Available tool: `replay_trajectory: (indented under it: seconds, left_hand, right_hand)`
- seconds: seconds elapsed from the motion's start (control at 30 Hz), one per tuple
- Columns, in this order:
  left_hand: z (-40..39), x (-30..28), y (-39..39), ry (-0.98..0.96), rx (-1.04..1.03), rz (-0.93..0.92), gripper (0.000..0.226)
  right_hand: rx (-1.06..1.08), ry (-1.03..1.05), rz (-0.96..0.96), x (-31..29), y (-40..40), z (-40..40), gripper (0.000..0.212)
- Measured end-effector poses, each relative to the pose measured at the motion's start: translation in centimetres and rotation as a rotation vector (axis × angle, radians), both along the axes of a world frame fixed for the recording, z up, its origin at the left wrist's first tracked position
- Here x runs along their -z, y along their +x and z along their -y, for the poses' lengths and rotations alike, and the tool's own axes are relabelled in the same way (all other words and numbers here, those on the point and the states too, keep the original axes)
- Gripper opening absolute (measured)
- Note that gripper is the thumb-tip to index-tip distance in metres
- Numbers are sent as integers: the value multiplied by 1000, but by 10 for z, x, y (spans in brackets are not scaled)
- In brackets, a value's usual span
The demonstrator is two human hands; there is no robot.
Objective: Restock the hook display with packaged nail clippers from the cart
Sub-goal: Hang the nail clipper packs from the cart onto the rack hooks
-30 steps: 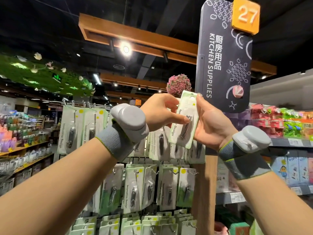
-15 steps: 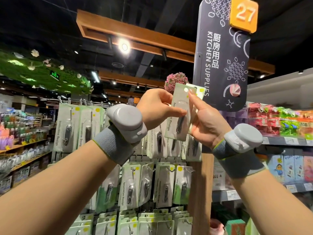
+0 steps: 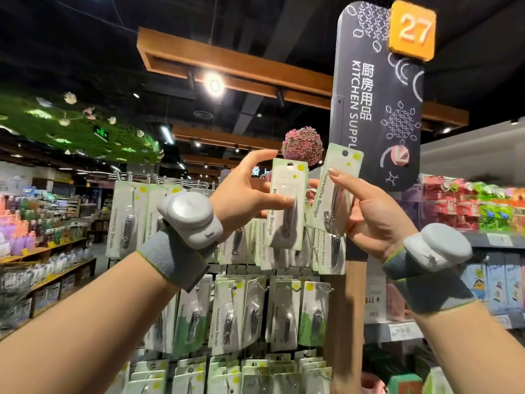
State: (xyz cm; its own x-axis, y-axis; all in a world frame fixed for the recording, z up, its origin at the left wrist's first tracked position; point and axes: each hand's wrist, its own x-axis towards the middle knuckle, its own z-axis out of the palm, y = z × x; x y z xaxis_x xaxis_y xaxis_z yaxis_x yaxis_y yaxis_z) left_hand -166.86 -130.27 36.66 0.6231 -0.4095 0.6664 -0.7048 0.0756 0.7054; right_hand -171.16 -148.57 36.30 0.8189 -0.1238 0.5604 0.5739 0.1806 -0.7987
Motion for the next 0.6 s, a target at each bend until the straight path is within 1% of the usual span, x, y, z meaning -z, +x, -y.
replay_trajectory:
  seconds: [0.07,0.13,0.2,0.3,0.4,0.47,0.6]
  left_hand:
    - [-5,4,-2,23,21,-7,77]
    - [-8,6,-3,53,29,4,73]
    - [-13,11,-6,77,13,6,67]
    - [-20,16,-7,84,-4,-10,59]
    - [-30,20,-6,-16,5,-59,38]
    - [-37,24,-5,-106,-41,-81,24]
    - [-52,32,-5,-171,-200,-61,16]
  right_hand:
    - [-33,-39,-26,4,-2,-4,29]
    - [-46,-70,-35,6,-3,-9,34]
    - [-14,-116,-51,11,-4,-17,39]
    - [40,-150,-64,17,-5,-29,38]
    - [5,-135,-55,23,-4,-40,44]
    - [-40,-136,-58,27,-1,-47,46]
    - [-144,-148,-74,31,6,-67,44]
